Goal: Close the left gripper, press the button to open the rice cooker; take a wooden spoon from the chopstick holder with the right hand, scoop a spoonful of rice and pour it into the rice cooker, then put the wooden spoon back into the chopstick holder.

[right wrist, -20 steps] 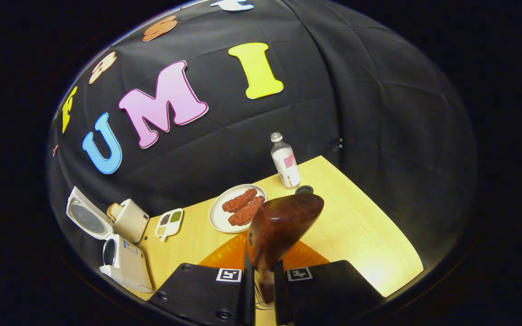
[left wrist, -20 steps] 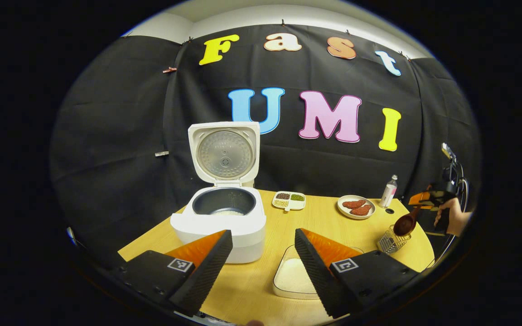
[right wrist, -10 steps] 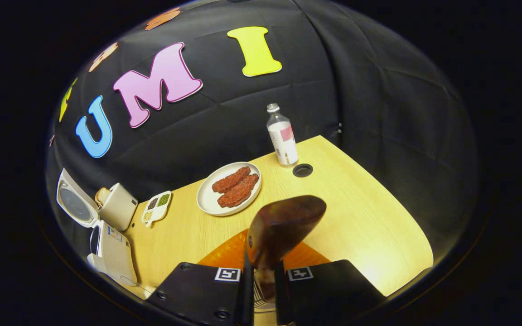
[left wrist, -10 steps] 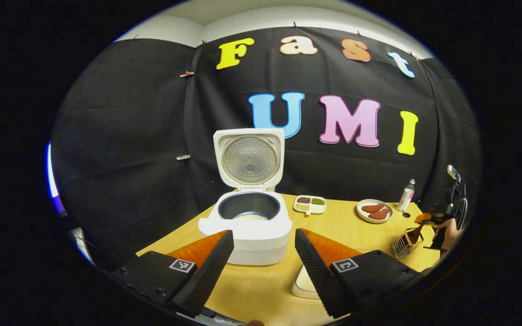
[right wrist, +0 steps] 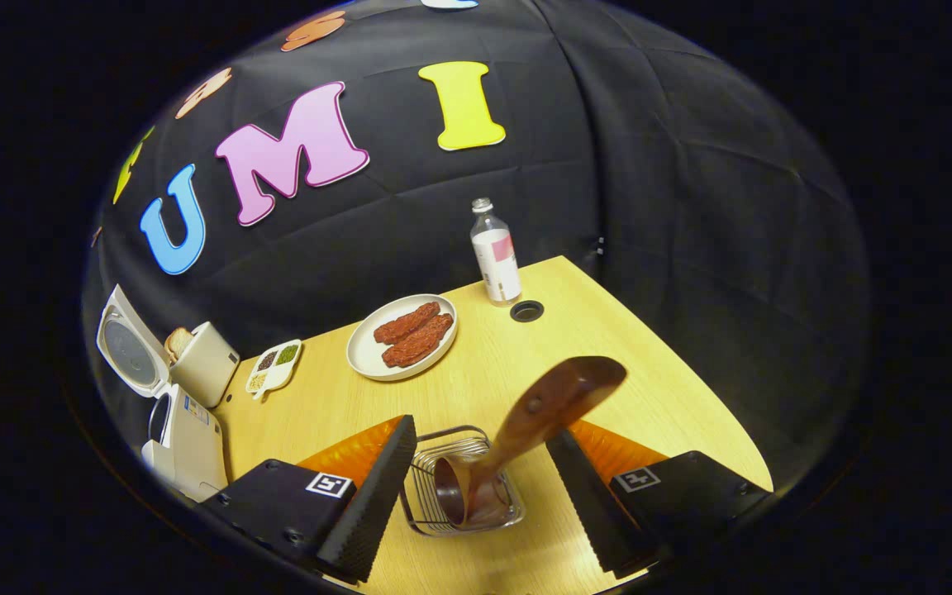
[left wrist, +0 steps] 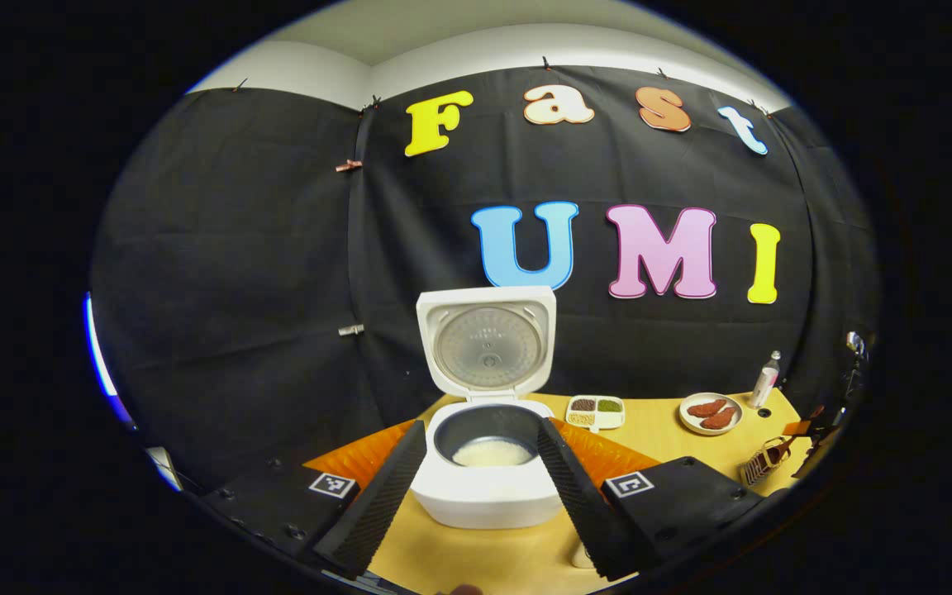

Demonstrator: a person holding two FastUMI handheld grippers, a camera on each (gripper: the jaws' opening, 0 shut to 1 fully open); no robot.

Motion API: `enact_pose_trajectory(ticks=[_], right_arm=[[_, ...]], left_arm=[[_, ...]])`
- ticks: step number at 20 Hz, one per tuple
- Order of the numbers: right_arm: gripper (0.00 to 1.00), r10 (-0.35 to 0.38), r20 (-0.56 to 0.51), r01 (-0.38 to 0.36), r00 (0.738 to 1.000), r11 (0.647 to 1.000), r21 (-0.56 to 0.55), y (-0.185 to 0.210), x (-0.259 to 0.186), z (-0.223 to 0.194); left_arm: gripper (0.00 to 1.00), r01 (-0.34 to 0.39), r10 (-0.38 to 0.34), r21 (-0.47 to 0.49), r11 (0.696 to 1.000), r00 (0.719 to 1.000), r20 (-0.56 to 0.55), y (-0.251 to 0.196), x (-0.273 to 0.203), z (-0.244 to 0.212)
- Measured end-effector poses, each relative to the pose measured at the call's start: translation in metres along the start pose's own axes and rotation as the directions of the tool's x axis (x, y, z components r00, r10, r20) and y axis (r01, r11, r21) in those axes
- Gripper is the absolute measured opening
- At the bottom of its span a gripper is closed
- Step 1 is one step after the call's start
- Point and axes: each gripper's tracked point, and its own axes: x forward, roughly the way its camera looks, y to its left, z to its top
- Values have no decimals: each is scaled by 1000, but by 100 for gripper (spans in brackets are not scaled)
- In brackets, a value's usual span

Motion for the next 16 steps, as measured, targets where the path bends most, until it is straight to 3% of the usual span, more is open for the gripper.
enact_pose_trajectory(ticks=[3,9,12,16], right_arm=[[99,-94,42,95,995,995,-12,-30,-28,6],[99,-177,127,186,976,980,-64,-62,-99,9],[99,-201,165,214,966,975,-65,-72,-129,14],[99,-248,217,266,944,962,-60,-88,-166,23]], left_arm=[[94,57,-54,-51,997,997,62,-1,23,52],[94,106,-99,-62,992,989,106,10,86,138],[95,139,-132,-94,986,988,77,12,123,158],[95,177,-176,-52,983,984,28,11,178,171]])
